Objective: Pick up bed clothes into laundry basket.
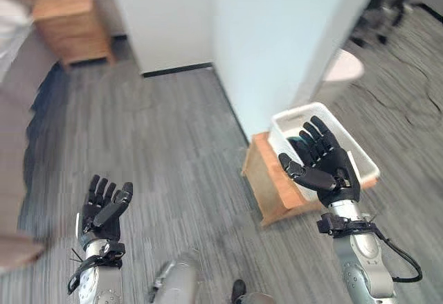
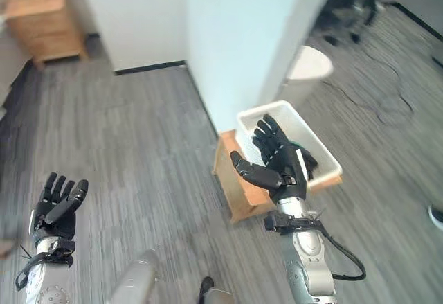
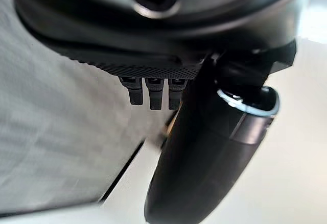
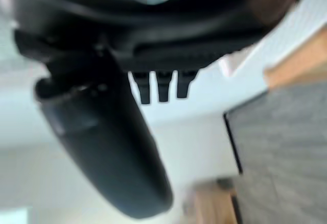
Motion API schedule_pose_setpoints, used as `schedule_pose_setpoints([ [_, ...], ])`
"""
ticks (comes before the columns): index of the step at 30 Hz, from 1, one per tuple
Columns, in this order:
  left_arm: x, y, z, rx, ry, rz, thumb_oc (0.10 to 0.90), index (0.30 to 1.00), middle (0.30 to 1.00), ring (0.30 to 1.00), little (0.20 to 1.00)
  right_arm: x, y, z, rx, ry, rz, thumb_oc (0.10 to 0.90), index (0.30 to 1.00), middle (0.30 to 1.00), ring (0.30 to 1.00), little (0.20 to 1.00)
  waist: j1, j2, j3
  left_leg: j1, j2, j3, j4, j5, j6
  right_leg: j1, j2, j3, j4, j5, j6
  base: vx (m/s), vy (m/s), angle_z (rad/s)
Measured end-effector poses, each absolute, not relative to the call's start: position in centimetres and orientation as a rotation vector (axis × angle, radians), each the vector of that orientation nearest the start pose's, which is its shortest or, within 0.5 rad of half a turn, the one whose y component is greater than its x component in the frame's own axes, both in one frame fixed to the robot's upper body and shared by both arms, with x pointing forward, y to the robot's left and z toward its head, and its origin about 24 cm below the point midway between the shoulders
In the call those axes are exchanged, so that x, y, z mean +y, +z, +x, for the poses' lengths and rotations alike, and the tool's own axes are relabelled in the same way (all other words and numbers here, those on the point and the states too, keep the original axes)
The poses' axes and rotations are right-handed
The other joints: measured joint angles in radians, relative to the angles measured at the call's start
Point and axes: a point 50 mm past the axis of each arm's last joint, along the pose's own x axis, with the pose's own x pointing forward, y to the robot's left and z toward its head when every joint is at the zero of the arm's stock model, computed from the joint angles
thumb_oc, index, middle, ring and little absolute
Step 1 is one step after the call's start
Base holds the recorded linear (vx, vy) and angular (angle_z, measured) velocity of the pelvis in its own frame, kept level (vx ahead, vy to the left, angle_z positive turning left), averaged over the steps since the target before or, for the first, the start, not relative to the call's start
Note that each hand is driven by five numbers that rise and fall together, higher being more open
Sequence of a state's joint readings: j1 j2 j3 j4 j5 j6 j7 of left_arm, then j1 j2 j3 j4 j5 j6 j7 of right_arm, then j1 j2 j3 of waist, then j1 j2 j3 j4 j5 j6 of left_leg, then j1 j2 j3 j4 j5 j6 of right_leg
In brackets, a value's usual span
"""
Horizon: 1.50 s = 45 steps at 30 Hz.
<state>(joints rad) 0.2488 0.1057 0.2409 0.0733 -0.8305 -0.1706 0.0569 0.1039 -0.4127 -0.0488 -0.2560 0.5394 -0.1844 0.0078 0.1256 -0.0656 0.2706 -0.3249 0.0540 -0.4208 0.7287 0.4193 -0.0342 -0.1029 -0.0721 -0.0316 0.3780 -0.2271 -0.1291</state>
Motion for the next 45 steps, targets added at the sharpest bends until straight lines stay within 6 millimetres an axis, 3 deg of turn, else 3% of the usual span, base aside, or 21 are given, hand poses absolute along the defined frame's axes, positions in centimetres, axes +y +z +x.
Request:
schedule_pose_setpoints([
  [1,24.8,-0.5,18.4,0.002,0.491,-0.686,0.800,0.900,0.900,0.900,0.900,-22.9,11.3,22.7,-0.340,0.013,0.109,0.800,0.900,0.900,0.900,0.900,-0.015,0.056,0.003,-0.010,0.012,-0.009,0.031,-0.099,-0.004,0.018,-0.006,-0.107,0.007,0.025,0.053,-0.15,0.039,2.05],
  [3,25.0,0.8,19.2,-0.038,0.438,-0.658,0.800,0.900,0.900,0.900,0.900,-22.5,9.2,23.0,-0.241,-0.021,0.177,0.800,0.900,0.900,0.900,0.900,0.041,-0.015,0.006,0.008,-0.030,0.079,-0.120,-0.016,-0.051,-0.008,-0.096,-0.137,0.067,0.018,0.064,-0.13,0.098,1.50],
  [4,24.8,1.1,19.6,-0.041,0.411,-0.651,0.800,0.900,0.900,0.900,0.900,-22.7,7.7,22.0,-0.185,-0.051,0.195,0.800,0.900,0.900,0.900,0.900,0.014,-0.026,-0.004,0.042,-0.001,0.197,-0.261,-0.039,-0.010,0.062,-0.126,-0.242,-0.010,0.050,0.058,-0.14,0.096,2.22],
  [6,24.2,2.3,20.0,-0.093,0.377,-0.662,0.800,0.900,0.900,0.900,0.900,-23.6,6.4,21.0,-0.127,-0.097,0.189,0.800,0.900,0.900,0.900,0.900,-0.029,0.023,-0.014,0.138,0.033,0.329,-0.514,-0.061,0.127,0.080,-0.136,-0.325,0.030,0.065,0.071,-0.25,0.263,2.85],
  [7,24.2,2.6,19.3,-0.117,0.379,-0.662,0.800,0.900,0.900,0.900,0.900,-24.3,7.0,20.6,-0.142,-0.099,0.149,0.800,0.900,0.900,0.900,0.900,-0.074,0.111,-0.073,0.178,0.114,0.537,-0.685,-0.259,0.328,0.082,-0.023,-0.357,-0.168,0.021,0.090,-0.20,0.240,2.54],
  [8,24.5,3.2,19.3,-0.144,0.368,-0.648,0.800,0.900,0.900,0.900,0.900,-24.6,7.4,20.5,-0.165,-0.109,0.141,0.800,0.900,0.900,0.900,0.900,-0.090,0.140,-0.082,0.195,0.133,0.603,-0.746,-0.324,0.260,0.107,0.003,-0.376,-0.259,0.089,0.093,-0.29,0.309,2.91],
  [9,24.8,3.4,20.8,-0.152,0.341,-0.637,0.800,0.900,0.900,0.900,0.900,-25.6,6.5,19.9,-0.146,-0.199,0.165,0.800,0.900,0.900,0.900,0.900,-0.114,0.118,-0.056,0.186,0.161,0.722,-0.708,-0.330,0.114,0.165,-0.039,-0.491,-0.283,0.150,0.133,-0.29,0.368,2.30],
  [11,25.1,3.2,20.5,-0.142,0.351,-0.631,0.800,0.900,0.900,0.900,0.900,-26.0,4.7,19.2,-0.079,-0.289,0.187,0.800,0.900,0.900,0.900,0.900,-0.108,0.091,-0.078,0.159,0.224,0.808,-0.550,-0.352,-0.011,0.202,-0.092,-0.608,-0.267,0.154,0.142,-0.38,0.460,2.25],
  [12,25.1,2.5,19.7,-0.112,0.358,-0.622,0.800,0.900,0.900,0.900,0.900,-26.5,4.7,18.8,-0.078,-0.312,0.166,0.800,0.900,0.900,0.900,0.900,-0.110,0.098,-0.086,0.173,0.229,0.765,-0.537,-0.344,-0.035,0.219,-0.130,-0.646,-0.236,0.153,0.141,-0.29,0.432,1.96],
  [15,24.0,1.2,18.6,-0.028,0.343,-0.626,0.800,0.900,0.900,0.900,0.900,-27.7,4.7,17.7,-0.049,-0.355,0.106,0.800,0.900,0.900,0.900,0.900,-0.125,0.155,-0.127,0.239,0.149,0.718,-0.682,-0.266,0.017,0.199,-0.267,-0.689,-0.028,0.111,0.189,-0.29,0.527,1.67],
  [16,24.5,1.6,18.6,-0.047,0.347,-0.597,0.800,0.900,0.900,0.900,0.900,-26.5,4.7,18.8,-0.054,-0.292,0.106,0.800,0.900,0.900,0.900,0.900,-0.088,0.135,-0.122,0.232,0.100,0.685,-0.710,-0.282,0.024,0.132,-0.334,-0.662,-0.048,0.050,0.303,-0.24,0.482,0.71],
  [17,25.6,2.2,18.8,-0.069,0.367,-0.554,0.800,0.900,0.900,0.900,0.900,-25.2,5.1,20.1,-0.076,-0.232,0.126,0.800,0.900,0.900,0.900,0.900,-0.075,0.119,-0.113,0.210,0.069,0.674,-0.704,-0.282,0.024,0.099,-0.349,-0.661,-0.134,0.067,0.311,-0.24,0.463,0.79],
  [19,25.9,2.8,20.3,-0.077,0.347,-0.508,0.800,0.900,0.900,0.900,0.900,-23.5,4.4,21.2,-0.081,-0.201,0.221,0.800,0.900,0.900,0.900,0.900,-0.109,0.093,-0.103,0.144,0.006,0.622,-0.648,-0.285,0.029,0.105,-0.344,-0.553,-0.190,0.245,0.230,-0.02,0.342,1.78],
  [21,25.1,3.5,21.3,-0.096,0.292,-0.478,0.800,0.900,0.900,0.900,0.900,-22.5,2.8,21.6,-0.009,-0.186,0.286,0.800,0.900,0.900,0.900,0.900,-0.101,0.108,-0.094,0.162,-0.004,0.567,-0.656,-0.322,0.038,0.064,-0.345,-0.280,-0.036,0.208,0.277,0.03,0.445,1.67],
  [22,25.5,3.7,21.4,-0.094,0.281,-0.448,0.800,0.900,0.900,0.900,0.900,-21.7,2.4,21.5,0.008,-0.162,0.318,0.800,0.900,0.900,0.900,0.900,-0.116,0.111,-0.082,0.162,-0.023,0.517,-0.643,-0.336,0.055,0.064,-0.274,-0.028,-0.026,0.135,0.349,0.01,0.360,1.24],
  [23,25.5,4.0,21.7,-0.096,0.262,-0.426,0.800,0.900,0.900,0.900,0.900,-21.4,2.1,21.1,0.019,-0.148,0.338,0.800,0.900,0.900,0.900,0.900,-0.143,0.106,-0.068,0.168,-0.039,0.449,-0.644,-0.331,0.056,0.071,-0.205,0.124,-0.008,0.074,0.370,0.00,0.274,1.85],
  [24,25.8,4.2,21.7,-0.098,0.247,-0.399,0.800,0.900,0.900,0.900,0.900,-21.5,1.7,20.5,0.037,-0.133,0.335,0.800,0.900,0.900,0.900,0.900,-0.169,0.102,-0.050,0.184,-0.058,0.389,-0.653,-0.322,0.058,0.076,-0.155,0.164,0.007,0.028,0.330,0.00,0.148,1.70],
  [29,25.1,3.9,20.6,-0.074,0.228,-0.360,0.800,0.900,0.900,0.900,0.900,-23.0,0.0,18.4,0.132,-0.179,0.306,0.800,0.900,0.900,0.900,0.900,-0.190,0.075,-0.030,0.168,-0.074,0.270,-0.633,-0.337,0.058,0.125,-0.061,0.140,-0.156,0.000,0.243,0.05,0.097,0.98],
  [32,24.6,2.1,19.3,0.003,0.258,-0.343,0.800,0.900,0.900,0.900,0.900,-23.8,0.3,18.6,0.139,-0.177,0.274,0.800,0.900,0.900,0.900,0.900,-0.168,0.065,-0.030,0.181,-0.086,0.265,-0.561,-0.396,0.001,0.147,-0.045,0.145,-0.153,0.004,0.252,0.02,-0.007,-0.03],
  [37,24.6,1.3,18.6,0.054,0.275,-0.333,0.800,0.900,0.900,0.900,0.900,-23.1,0.8,19.7,0.109,-0.158,0.295,0.800,0.900,0.900,0.900,0.900,-0.133,0.007,-0.054,0.206,-0.087,0.271,-0.581,-0.399,-0.004,0.189,-0.056,0.145,-0.227,0.036,0.268,0.05,-0.021,-0.03],
  [45,25.3,1.1,18.1,0.085,0.287,-0.227,0.800,0.900,0.900,0.900,0.900,-22.9,0.2,19.6,0.144,-0.153,0.277,0.800,0.900,0.900,0.900,0.900,-0.109,-0.019,-0.137,0.256,-0.084,0.294,-0.649,-0.393,-0.004,0.230,-0.067,0.152,-0.295,0.051,0.257,0.04,-0.020,-0.08],
])
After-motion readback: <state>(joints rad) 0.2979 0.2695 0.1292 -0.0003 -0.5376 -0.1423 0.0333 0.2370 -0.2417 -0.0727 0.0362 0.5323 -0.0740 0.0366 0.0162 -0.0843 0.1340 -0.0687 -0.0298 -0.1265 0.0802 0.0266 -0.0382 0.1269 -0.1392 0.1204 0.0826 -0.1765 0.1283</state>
